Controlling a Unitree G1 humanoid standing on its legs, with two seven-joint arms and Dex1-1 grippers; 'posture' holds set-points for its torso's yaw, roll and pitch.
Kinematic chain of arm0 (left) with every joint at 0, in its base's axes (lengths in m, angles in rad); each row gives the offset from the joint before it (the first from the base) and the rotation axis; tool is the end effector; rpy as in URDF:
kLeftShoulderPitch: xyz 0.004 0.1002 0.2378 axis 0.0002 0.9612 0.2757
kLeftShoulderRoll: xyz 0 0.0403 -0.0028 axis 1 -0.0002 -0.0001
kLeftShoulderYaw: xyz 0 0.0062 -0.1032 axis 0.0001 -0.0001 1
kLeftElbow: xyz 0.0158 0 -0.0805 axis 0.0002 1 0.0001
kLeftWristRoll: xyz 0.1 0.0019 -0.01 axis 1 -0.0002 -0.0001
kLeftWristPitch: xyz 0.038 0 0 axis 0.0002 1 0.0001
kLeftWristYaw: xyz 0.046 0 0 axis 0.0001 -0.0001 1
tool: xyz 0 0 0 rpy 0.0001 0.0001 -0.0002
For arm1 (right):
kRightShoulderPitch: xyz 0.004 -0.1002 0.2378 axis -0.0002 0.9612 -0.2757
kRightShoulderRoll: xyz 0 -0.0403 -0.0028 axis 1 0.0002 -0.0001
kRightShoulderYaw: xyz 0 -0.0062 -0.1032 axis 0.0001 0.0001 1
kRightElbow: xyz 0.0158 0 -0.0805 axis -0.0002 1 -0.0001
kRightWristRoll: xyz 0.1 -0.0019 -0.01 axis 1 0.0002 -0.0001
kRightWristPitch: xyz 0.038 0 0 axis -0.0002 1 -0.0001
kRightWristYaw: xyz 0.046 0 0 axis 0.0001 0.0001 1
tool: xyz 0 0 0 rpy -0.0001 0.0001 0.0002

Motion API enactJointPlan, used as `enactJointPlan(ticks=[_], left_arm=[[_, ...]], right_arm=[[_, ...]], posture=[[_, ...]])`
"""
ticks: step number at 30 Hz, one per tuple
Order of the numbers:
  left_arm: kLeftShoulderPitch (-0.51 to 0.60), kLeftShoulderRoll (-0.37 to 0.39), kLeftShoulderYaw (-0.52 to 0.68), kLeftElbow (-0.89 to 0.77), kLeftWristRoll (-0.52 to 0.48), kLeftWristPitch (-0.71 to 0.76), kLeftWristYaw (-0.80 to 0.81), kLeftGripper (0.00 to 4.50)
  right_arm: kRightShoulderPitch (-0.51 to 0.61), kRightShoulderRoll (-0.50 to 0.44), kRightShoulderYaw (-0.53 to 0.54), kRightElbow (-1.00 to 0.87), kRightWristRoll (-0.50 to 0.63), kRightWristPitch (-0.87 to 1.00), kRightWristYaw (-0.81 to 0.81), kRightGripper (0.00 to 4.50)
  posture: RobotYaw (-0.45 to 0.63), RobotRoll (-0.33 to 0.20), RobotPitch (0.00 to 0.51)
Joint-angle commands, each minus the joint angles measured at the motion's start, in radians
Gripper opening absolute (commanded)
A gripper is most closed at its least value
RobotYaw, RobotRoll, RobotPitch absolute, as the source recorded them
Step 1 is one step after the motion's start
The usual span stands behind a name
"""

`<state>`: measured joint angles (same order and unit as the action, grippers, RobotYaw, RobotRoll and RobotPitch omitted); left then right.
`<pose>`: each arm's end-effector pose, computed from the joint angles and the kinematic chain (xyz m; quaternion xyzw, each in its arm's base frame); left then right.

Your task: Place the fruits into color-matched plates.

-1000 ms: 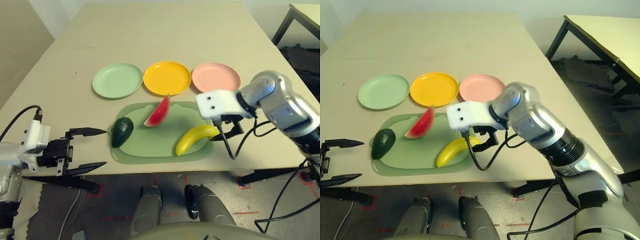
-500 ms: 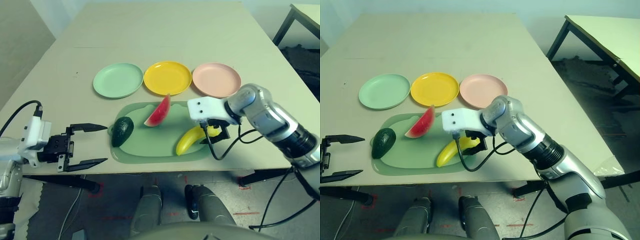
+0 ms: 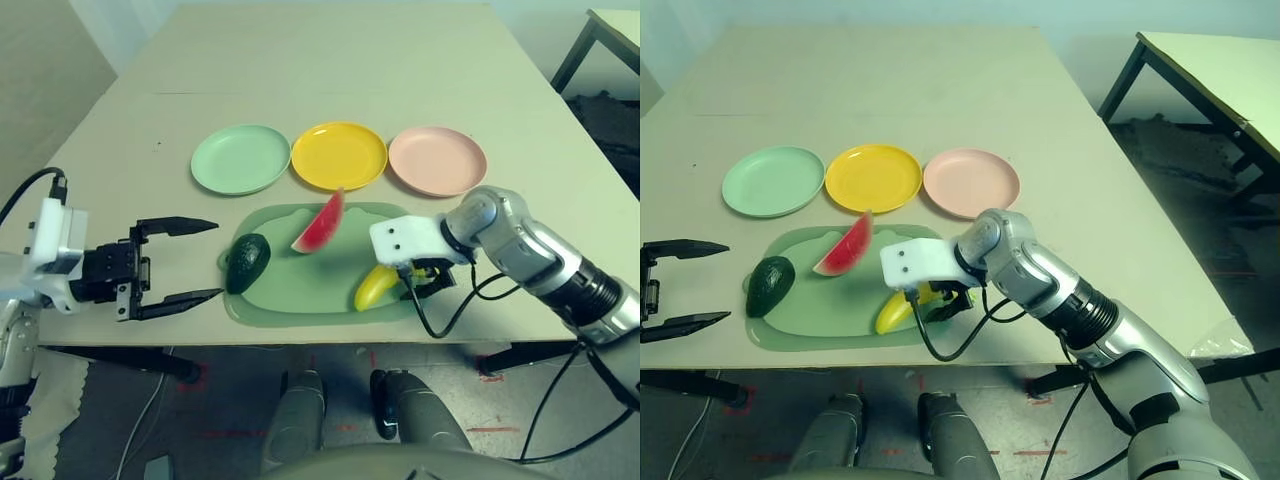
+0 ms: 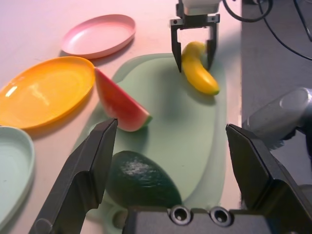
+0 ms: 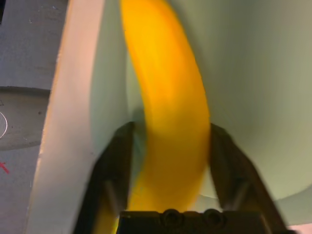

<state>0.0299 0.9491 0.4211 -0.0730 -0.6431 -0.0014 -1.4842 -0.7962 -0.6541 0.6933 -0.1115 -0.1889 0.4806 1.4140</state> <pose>0.1828 0.3407 0.1978 0.2256 -0.0107 -0.5632 0.7949 0.2819 -0.1172 0.1857 -0.4882 0.2286 0.6536 0.5312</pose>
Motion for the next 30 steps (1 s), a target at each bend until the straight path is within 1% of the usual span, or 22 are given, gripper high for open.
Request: enactJointPlan(ticks=[1,4,8,13,17,21,24,27,30], left_arm=[[0.021,0.011,-0.007,-0.022,-0.003,0.019,-0.024,4.5],[0.018,0.019,-0.017,-0.015,-0.002,0.046,-0.031,4.5],[0.0,0.016,-0.026,0.004,0.003,0.061,-0.033,4.5],[-0.029,0.004,-0.039,0.022,0.015,0.067,-0.019,4.5],[-0.051,-0.013,-0.038,0.033,0.019,0.078,0.028,4.5],[-0.063,-0.029,-0.03,0.025,0.033,0.107,0.121,4.5],[-0.068,-0.037,-0.029,0.01,0.057,0.123,0.197,4.5],[-0.054,-0.046,-0.026,-0.017,0.07,0.138,0.258,4.5],[-0.04,-0.055,-0.016,-0.039,0.07,0.151,0.296,4.5]], right_arm=[[0.004,0.005,-0.003,0.036,-0.05,-0.004,-0.05,1.69],[-0.013,0.014,-0.022,0.046,-0.044,-0.003,-0.054,1.69],[-0.069,0.037,-0.051,0.096,-0.036,-0.019,-0.069,1.69],[-0.206,0.09,-0.098,0.261,-0.032,-0.085,-0.113,1.69],[-0.309,0.149,-0.131,0.433,-0.042,-0.174,-0.18,1.69],[-0.389,0.216,-0.157,0.633,-0.06,-0.279,-0.272,1.69],[-0.452,0.276,-0.172,0.812,-0.074,-0.365,-0.357,1.69],[-0.527,0.353,-0.179,1.05,-0.11,-0.487,-0.497,1.69],[-0.573,0.4,-0.187,1.196,-0.133,-0.564,-0.578,1.69]], posture=[[0.13,0.0,0.168],[0.12,0.0,0.167],[0.11,0.0,0.164],[0.1,0.0,0.159],[0.11,0.0,0.156],[0.12,0.0,0.154],[0.12,0.0,0.153],[0.14,0.0,0.156],[0.16,0.0,0.158]])
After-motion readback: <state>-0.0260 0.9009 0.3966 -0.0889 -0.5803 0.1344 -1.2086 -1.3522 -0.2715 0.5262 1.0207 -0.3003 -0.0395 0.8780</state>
